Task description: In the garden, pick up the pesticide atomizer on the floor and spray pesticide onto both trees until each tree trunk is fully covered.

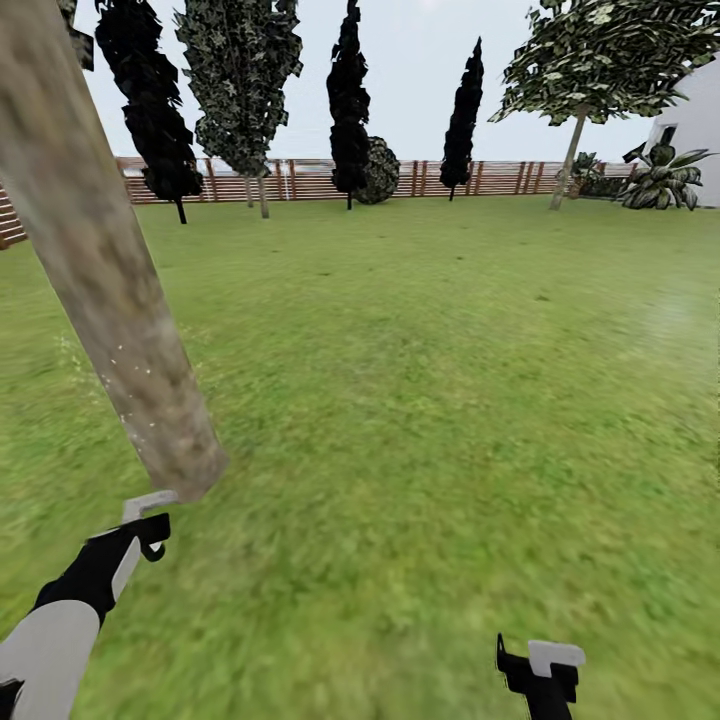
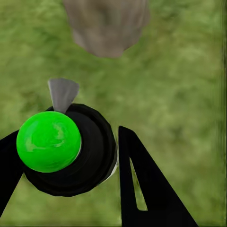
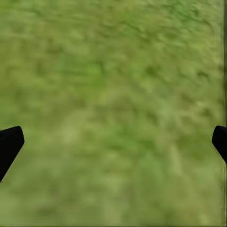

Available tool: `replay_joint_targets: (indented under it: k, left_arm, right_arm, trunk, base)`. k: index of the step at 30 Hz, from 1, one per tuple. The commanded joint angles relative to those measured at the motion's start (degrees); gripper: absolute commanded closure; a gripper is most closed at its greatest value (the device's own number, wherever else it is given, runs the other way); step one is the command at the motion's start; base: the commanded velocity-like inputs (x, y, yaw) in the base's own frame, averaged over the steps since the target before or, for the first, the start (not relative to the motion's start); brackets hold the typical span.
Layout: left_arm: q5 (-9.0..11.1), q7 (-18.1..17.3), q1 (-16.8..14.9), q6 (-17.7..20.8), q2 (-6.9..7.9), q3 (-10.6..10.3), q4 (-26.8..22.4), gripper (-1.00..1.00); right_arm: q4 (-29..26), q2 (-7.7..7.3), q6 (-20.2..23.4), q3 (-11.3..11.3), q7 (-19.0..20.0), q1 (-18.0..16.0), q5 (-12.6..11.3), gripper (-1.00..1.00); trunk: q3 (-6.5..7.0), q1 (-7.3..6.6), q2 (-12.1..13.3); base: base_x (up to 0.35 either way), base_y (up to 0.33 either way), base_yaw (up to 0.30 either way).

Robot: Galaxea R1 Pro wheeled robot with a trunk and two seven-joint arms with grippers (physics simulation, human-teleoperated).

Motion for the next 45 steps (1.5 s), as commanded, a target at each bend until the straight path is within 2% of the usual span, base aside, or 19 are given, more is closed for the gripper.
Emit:
replay_joint_targets:
  k: [1, 10, 25, 33, 42, 45]
  left_arm:
    - [-0.6, -0.1, 0.0, 0.4, -0.07, 0.3, -0.2, 1.00]
    - [-0.6, -0.1, 0.0, 0.8, 0.00, 0.5, -0.7, 1.00]
    - [-0.7, 0.0, 0.0, 0.8, 0.01, 0.6, -0.7, 1.00]
    - [-0.6, 0.0, 0.0, 0.8, 0.00, 0.6, -0.7, 1.00]
    - [-0.7, 0.1, 0.0, 0.8, 0.00, 0.6, -0.6, 1.00]
    - [-0.6, 1.3, 0.0, 0.8, 0.00, 0.6, -0.2, 1.00]
  right_arm:
    - [0.0, 0.01, -0.1, -0.2, -0.2, 0.0, 0.4, -1.00]
    - [0.0, 0.01, -0.1, -0.2, -0.2, -0.1, 0.4, -1.00]
    - [0.0, -0.04, -0.1, -0.3, -0.3, 0.0, 0.4, -1.00]
    - [0.0, 0.01, -0.1, -0.2, -0.3, 0.0, 0.4, -1.00]
    - [0.0, 0.01, -0.1, -0.2, -0.3, -0.1, 0.4, -1.00]
    - [0.0, 0.01, -0.1, -0.2, -0.3, -0.1, 0.4, -1.00]
  trunk:
    - [-0.05, -0.01, 0.0]
    - [-0.05, -0.01, 0.0]
    - [-0.05, -0.01, 0.0]
    - [-0.05, -0.01, 0.0]
    - [-0.05, -0.01, 0.0]
    - [-0.05, -0.01, 0.0]
  base:
    - [0.000, -0.269, 0.000]
    - [0.076, -0.254, 0.148]
    - [0.296, -0.081, 0.079]
    - [0.156, -0.236, 0.263]
    - [0.131, -0.250, 0.024]
    - [0.123, -0.252, 0.069]
